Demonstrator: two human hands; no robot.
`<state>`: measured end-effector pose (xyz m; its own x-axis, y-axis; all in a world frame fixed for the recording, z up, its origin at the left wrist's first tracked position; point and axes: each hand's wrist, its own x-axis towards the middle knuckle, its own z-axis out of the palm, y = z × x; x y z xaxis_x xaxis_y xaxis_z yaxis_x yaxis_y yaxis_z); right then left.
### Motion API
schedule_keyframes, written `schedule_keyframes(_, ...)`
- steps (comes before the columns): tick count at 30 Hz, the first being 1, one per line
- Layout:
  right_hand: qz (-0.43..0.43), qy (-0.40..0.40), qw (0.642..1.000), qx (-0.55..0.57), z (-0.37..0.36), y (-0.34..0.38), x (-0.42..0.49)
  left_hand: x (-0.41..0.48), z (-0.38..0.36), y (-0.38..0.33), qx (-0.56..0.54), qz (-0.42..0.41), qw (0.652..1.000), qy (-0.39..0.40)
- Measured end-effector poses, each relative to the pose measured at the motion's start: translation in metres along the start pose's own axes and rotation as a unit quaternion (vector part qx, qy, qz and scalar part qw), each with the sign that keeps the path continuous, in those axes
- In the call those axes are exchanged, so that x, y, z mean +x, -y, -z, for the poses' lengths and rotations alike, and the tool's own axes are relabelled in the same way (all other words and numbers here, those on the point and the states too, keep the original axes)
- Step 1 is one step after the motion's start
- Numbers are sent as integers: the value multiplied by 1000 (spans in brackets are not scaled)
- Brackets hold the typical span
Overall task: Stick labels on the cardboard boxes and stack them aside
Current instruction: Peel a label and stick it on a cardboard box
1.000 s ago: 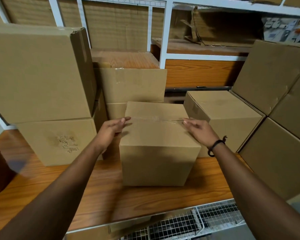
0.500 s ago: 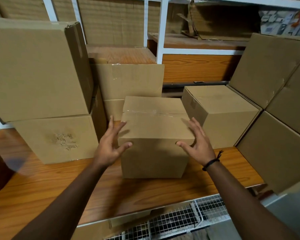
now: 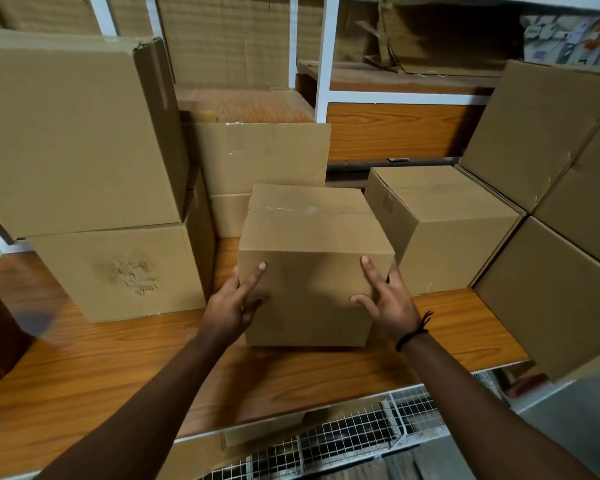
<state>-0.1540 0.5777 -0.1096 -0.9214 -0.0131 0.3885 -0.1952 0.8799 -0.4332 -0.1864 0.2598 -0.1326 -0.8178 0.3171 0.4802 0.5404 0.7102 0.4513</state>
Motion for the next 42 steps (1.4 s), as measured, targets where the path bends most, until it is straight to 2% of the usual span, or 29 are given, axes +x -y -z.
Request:
schedule_keyframes(4, -15, -41, 999, 6, 33, 20, 18, 23, 25, -17, -39, 32, 998, -40)
schedule_keyframes(7, -48, -71, 995, 54, 63, 34, 38, 48, 50, -41, -53, 61, 993, -82)
schedule_keyframes(10, -55, -78, 990, 101, 91, 40, 58, 72, 76, -59, -66, 124, 987, -75)
schedule_keyframes(16, -114, 22, 982, 149, 105, 39, 84, 98, 86, -50, -124, 181, 976, -16)
schedule_keyframes(22, -168, 94, 964, 185, 88, 35, 101, 109, 69, -27, -162, 202, 966, -1)
schedule_keyframes(27, -190, 97, 959, 189, 70, 30, 112, 109, 53, -16, -192, 241, 951, 2)
schedule_keyframes(31, -201, 95, 952, 212, 55, 25, 110, 108, 48, -6, -281, 277, 918, 32)
schedule_keyframes(33, -198, 97, 949, 227, 59, 25, 107, 104, 54, -12, -312, 269, 910, 51)
schedule_keyframes(35, -176, 90, 946, 256, 69, 26, 94, 92, 62, -18, -347, 242, 905, 38)
schedule_keyframes(38, -102, 90, 945, 297, 84, 23, 54, 59, 68, -15, -418, 147, 896, 23)
schedule_keyframes(40, -59, 133, 944, 295, 86, 20, 26, 41, 61, -11, -392, 95, 913, 65)
schedule_keyframes(42, -37, 170, 944, 279, 79, 16, 9, 33, 54, -12, -374, 87, 918, 97)
